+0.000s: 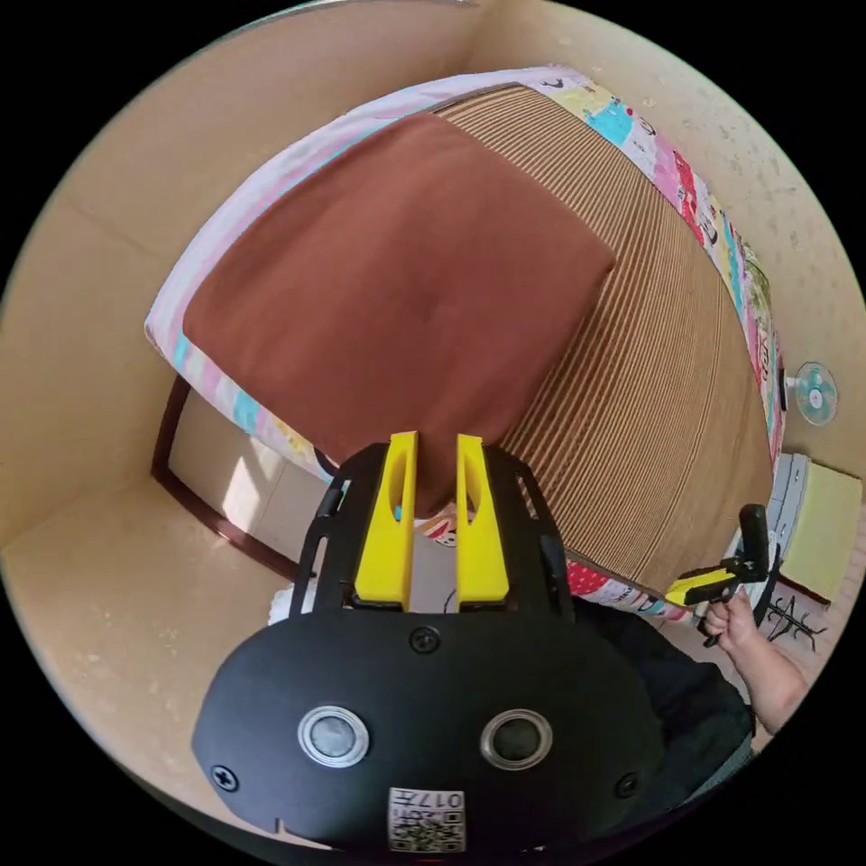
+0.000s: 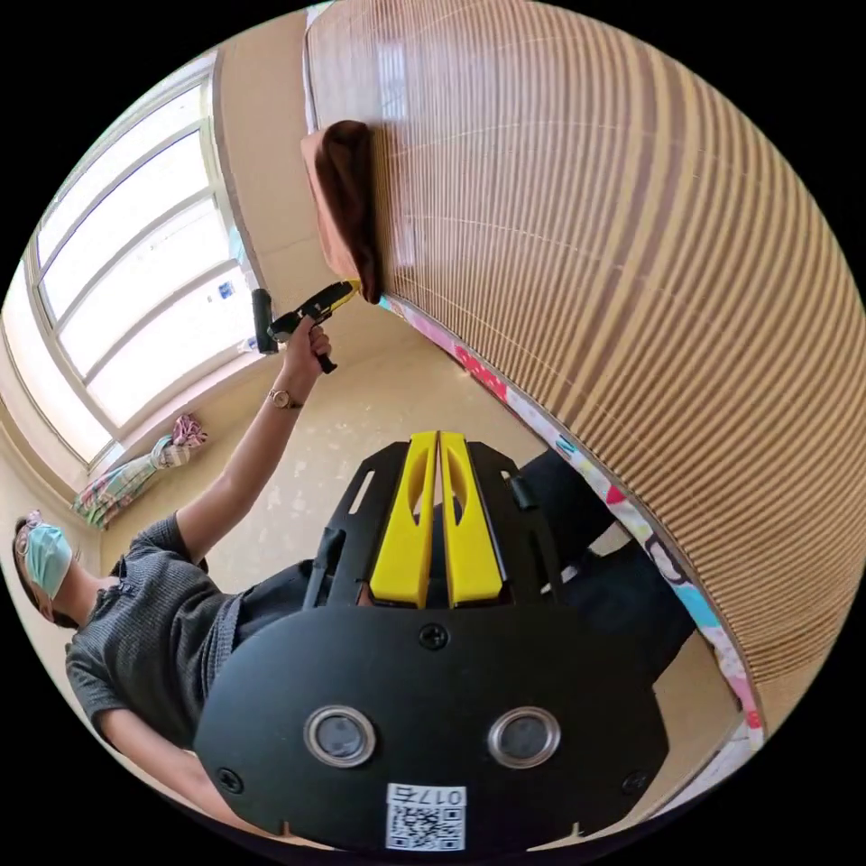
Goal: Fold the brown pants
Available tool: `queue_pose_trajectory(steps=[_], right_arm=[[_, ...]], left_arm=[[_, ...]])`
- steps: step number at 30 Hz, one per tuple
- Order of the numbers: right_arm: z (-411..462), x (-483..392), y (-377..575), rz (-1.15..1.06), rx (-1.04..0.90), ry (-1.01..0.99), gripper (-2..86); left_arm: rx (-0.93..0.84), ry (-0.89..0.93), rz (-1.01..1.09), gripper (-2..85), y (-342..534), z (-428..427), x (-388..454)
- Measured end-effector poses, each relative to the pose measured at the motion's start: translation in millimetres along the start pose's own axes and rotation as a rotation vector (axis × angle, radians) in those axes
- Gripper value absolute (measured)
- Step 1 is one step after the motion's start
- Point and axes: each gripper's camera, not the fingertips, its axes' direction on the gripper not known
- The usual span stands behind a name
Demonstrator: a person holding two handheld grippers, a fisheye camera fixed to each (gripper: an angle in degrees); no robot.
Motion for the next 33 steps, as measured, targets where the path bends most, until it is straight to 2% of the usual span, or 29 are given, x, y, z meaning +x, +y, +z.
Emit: queue_pose_trajectory(steps=[3,5,7,8,10,12,14,18,20,25,33], right_arm=[[-58.4,15.2,83.8,0.079,0.217,-0.081,0.7],[-94.0,14.2,149.7,0.075,0.437,-0.163,0.6],[-111.0,8.6,199.6,0.043,0.602,-0.199,0.5],[-116.1,4.5,231.0,0.026,0.690,-0.205,0.5],[-115.1,-1.1,275.8,0.024,0.803,-0.177,0.5],[-105.7,-3.2,318.0,0.055,0.905,-0.125,0.4],[-87.9,3.6,366.9,0.117,1.037,-0.094,0.5],[-60.9,40.1,434.7,0.297,1.288,-0.214,0.5],[-44.3,70.3,473.9,0.399,1.437,-0.354,0.6],[-29.9,116.6,529.5,0.396,1.640,-0.530,1.2],[-50.9,163.0,596.3,0.370,1.708,-0.447,4.1]], left_arm=[[0.001,0.137,-0.164,3.5,1.6,14.8,-31.3],[0.000,0.169,-0.270,1.3,5.2,12.6,-44.9],[0.071,0.150,-0.328,0.2,17.1,0.3,-48.0],[0.126,0.167,-0.279,-0.2,26.5,-8.1,-41.0],[0.127,0.192,-0.091,-0.6,38.4,-7.7,-16.4],[-0.069,0.118,0.189,-0.8,56.4,26.3,30.2],[-0.230,0.077,0.314,-0.8,79.7,60.5,62.1],[-0.400,0.252,0.464,-0.8,129.9,106.3,131.2],[-0.403,0.266,0.506,-0.9,142.6,113.4,160.8],[-0.288,0.326,0.574,-1.0,161.1,102.2,228.4],[-0.101,0.531,0.598,-1.0,209.2,74.4,320.5]])
